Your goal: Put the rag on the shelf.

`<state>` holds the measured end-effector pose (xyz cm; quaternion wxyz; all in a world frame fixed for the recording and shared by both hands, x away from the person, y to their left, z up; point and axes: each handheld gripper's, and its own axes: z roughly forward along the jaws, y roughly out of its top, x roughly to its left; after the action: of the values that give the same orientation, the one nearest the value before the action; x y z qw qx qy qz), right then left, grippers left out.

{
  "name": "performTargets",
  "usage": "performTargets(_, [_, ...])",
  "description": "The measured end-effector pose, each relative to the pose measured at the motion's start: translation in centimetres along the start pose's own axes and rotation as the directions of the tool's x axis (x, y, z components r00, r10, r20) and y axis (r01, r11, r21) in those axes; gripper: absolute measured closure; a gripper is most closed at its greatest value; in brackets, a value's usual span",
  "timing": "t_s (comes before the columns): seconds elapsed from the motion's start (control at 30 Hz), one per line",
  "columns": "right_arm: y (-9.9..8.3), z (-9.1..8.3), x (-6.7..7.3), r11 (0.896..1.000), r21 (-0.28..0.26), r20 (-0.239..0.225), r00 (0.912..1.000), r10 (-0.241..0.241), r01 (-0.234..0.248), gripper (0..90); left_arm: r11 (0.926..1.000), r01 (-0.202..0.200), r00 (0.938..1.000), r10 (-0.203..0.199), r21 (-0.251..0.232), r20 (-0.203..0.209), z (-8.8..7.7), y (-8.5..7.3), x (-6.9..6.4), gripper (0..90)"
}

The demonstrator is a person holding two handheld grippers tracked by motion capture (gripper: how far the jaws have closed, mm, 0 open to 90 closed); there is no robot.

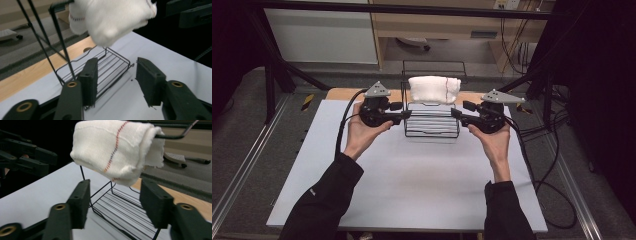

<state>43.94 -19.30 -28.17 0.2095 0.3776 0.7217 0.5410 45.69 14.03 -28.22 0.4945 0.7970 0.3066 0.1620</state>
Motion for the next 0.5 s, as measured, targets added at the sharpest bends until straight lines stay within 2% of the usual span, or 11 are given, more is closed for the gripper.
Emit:
performTargets(0.17, [-1.7,-0.5,-0.3,0.999,0.023,0.005,0.9997,0.023,-0.024,22.9,0.9995,0.005,0.9998,-0.005,0.03,-0.022,-0.9,-2.4,0.3,38.0])
performTargets(0.37, [-3.8,-1.2,-0.6,0.998,0.036,0.005,0.9987,0.051,-0.051,12.4,0.9984,0.012,0.9994,-0.01,0.055,-0.032,-2.2,-5.4,0.6,26.7])
performTargets(0.5, [-5.3,-1.4,-0.9,0.996,0.055,-0.007,0.9974,0.072,-0.072,7.0,0.9983,0.027,0.9986,-0.024,0.051,-0.046,-2.8,-7.6,0.8,19.2])
